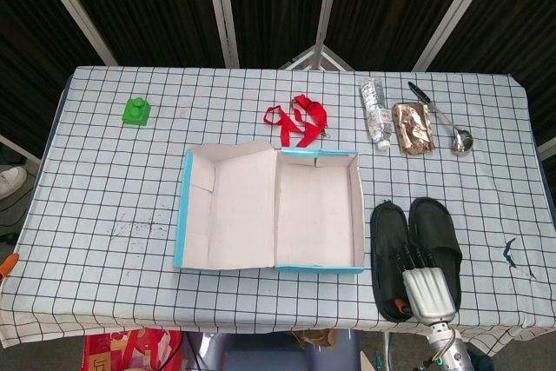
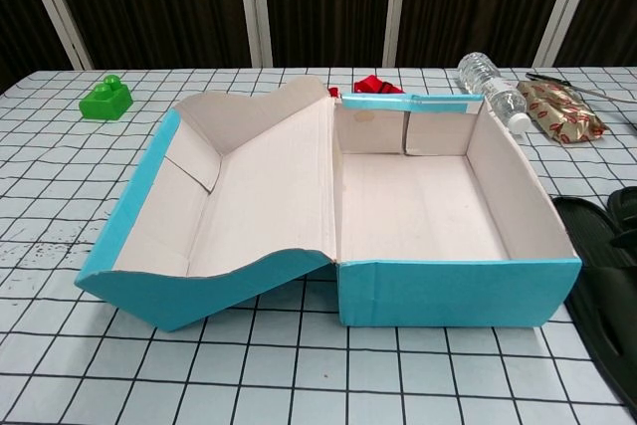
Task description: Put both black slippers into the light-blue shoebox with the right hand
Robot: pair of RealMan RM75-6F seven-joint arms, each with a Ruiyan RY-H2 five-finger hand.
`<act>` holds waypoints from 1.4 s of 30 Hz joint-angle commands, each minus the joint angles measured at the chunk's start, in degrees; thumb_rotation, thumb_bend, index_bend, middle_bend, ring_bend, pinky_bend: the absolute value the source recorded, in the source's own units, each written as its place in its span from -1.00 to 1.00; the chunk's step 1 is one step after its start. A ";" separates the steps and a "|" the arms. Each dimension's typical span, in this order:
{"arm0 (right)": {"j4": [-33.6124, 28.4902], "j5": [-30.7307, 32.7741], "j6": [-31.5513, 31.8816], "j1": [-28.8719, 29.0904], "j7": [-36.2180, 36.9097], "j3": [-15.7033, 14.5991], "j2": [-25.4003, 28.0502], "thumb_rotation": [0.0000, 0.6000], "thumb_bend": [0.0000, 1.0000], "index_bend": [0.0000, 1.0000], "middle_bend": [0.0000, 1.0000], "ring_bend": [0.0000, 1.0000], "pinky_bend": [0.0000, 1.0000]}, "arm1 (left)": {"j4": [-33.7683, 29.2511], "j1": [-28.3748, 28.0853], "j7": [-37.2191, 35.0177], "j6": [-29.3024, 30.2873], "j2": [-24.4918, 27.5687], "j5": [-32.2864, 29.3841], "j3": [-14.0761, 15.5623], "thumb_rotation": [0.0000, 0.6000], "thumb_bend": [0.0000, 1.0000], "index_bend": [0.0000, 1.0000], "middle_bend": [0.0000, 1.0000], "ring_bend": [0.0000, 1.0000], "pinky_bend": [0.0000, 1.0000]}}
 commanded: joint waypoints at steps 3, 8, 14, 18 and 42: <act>0.82 0.40 -0.42 0.54 0.32 -0.03 -0.48 1.00 -0.61 -0.39 -0.64 -0.87 -0.82 | 0.03 0.03 -0.13 -0.01 0.06 -0.13 -0.05 1.00 -0.56 -0.97 -1.00 -1.00 -0.97; 2.00 -0.45 0.15 0.77 2.47 -0.16 -0.96 1.00 -0.34 -0.18 -0.40 -0.72 -0.83 | 0.00 0.05 -0.24 -0.03 0.09 -0.18 -0.08 1.00 -0.56 -0.97 -1.00 -1.00 -0.97; 1.38 -1.81 1.73 0.81 4.46 -0.07 0.17 1.00 -0.19 -0.10 -0.30 -0.67 -0.83 | -0.12 0.00 -0.06 -0.20 0.05 -0.08 0.03 1.00 -0.56 -0.97 -1.00 -1.00 -0.97; -1.05 -2.13 2.32 0.96 4.55 0.07 2.37 1.00 -0.16 -0.08 -0.29 -0.66 -0.83 | -0.24 -0.01 0.02 -0.36 0.08 -0.22 0.04 1.00 -0.56 -0.97 -1.00 -1.00 -0.97; -29.49 8.40 -6.17 13.34 0.64 12.72 21.74 1.00 -0.10 -0.08 -0.23 -0.62 -0.83 | -0.29 0.35 -0.69 0.42 0.26 -0.05 -0.10 1.00 -0.56 -0.97 -1.00 -1.00 -0.97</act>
